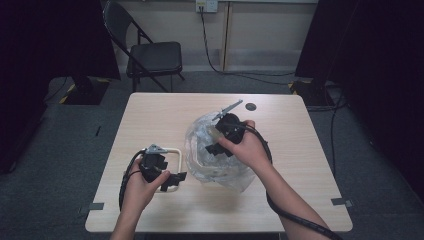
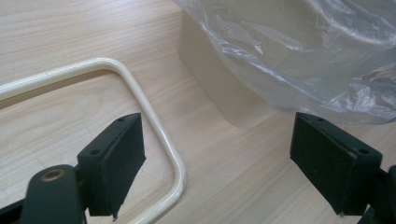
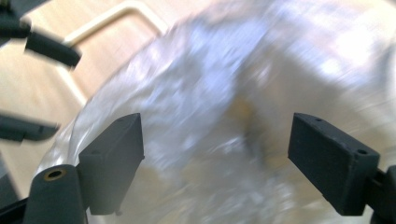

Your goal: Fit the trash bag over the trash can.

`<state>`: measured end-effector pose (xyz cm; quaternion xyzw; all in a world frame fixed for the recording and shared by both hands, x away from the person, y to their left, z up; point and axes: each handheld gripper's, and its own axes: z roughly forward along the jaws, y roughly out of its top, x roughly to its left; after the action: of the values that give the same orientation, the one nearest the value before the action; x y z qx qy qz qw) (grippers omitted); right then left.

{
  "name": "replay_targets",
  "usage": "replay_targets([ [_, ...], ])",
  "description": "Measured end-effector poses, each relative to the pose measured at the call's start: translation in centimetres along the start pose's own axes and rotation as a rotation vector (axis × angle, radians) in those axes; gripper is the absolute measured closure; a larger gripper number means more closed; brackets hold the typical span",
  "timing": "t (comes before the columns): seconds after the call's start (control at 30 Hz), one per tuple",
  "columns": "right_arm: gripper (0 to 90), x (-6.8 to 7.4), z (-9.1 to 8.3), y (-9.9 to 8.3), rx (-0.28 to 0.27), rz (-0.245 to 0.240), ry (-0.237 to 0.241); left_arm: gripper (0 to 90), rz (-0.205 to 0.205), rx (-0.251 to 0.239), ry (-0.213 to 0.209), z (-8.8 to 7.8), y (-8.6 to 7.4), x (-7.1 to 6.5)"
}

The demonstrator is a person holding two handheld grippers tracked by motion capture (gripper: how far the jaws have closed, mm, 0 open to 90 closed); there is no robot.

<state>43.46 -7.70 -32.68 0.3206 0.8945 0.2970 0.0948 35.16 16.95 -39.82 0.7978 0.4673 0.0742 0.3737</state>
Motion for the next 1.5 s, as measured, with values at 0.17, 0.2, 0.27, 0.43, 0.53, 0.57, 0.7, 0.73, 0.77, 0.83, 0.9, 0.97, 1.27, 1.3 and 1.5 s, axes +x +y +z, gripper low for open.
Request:
replay_targets([
  [0.17,16.7,-1.3,0.9,1.6,-0.013,0.003,-0.059,17.4,-0.003,-0.008,0.000,0.0,-0.1,0.2],
  [0.2,17.0,-1.4,2.1,2.0,0.003,0.012,-0.060,17.3,-0.008,-0.009,-0.006,0.0,-0.1,0.2],
  [0.27,17.4,-1.4,2.8,2.1,0.023,0.007,-0.065,17.3,-0.016,-0.015,-0.012,-0.1,-0.2,0.2],
  [0.43,18.1,-0.6,6.4,1.8,0.133,-0.050,-0.103,17.4,-0.022,-0.027,-0.018,-0.4,-0.2,0.5],
  [0.53,18.1,-0.4,7.3,1.7,0.154,-0.054,-0.097,17.3,-0.025,-0.030,-0.019,-0.4,-0.2,0.5],
  [0.57,18.1,-0.4,7.3,1.7,0.154,-0.054,-0.097,17.3,-0.025,-0.031,-0.021,-0.4,-0.2,0.5],
  [0.7,19.0,-0.5,6.9,1.6,0.153,-0.049,-0.076,17.3,-0.024,-0.029,-0.020,-0.4,-0.3,0.6],
  [0.73,18.7,-0.6,6.4,1.6,0.143,-0.044,-0.071,17.3,-0.029,-0.029,-0.016,-0.4,-0.4,0.7],
  [0.77,18.4,-0.6,5.7,1.6,0.129,-0.046,-0.069,17.4,-0.027,-0.026,-0.016,-0.4,-0.4,0.7],
  [0.83,18.0,-0.6,4.3,1.5,0.103,-0.044,-0.061,17.3,-0.035,-0.030,-0.011,-0.3,-0.4,0.8],
  [0.9,17.3,-0.5,2.5,1.2,0.055,-0.032,-0.041,17.3,-0.032,-0.025,-0.008,-0.3,-0.4,0.9],
  [0.97,16.9,-0.5,1.4,0.7,0.030,-0.025,-0.026,17.3,-0.032,-0.019,0.000,-0.3,-0.4,0.9],
  [1.27,17.7,-1.4,2.7,-2.2,0.107,0.013,-0.035,17.3,-0.033,-0.010,-0.006,0.3,-0.6,0.5],
  [1.3,17.7,-1.4,2.7,-2.2,0.107,0.013,-0.035,17.3,-0.033,-0.010,-0.006,0.3,-0.6,0.5],
  [1.5,18.8,-1.7,3.4,-2.9,0.134,0.014,-0.028,17.4,-0.035,-0.006,-0.005,0.3,-0.6,0.8],
])
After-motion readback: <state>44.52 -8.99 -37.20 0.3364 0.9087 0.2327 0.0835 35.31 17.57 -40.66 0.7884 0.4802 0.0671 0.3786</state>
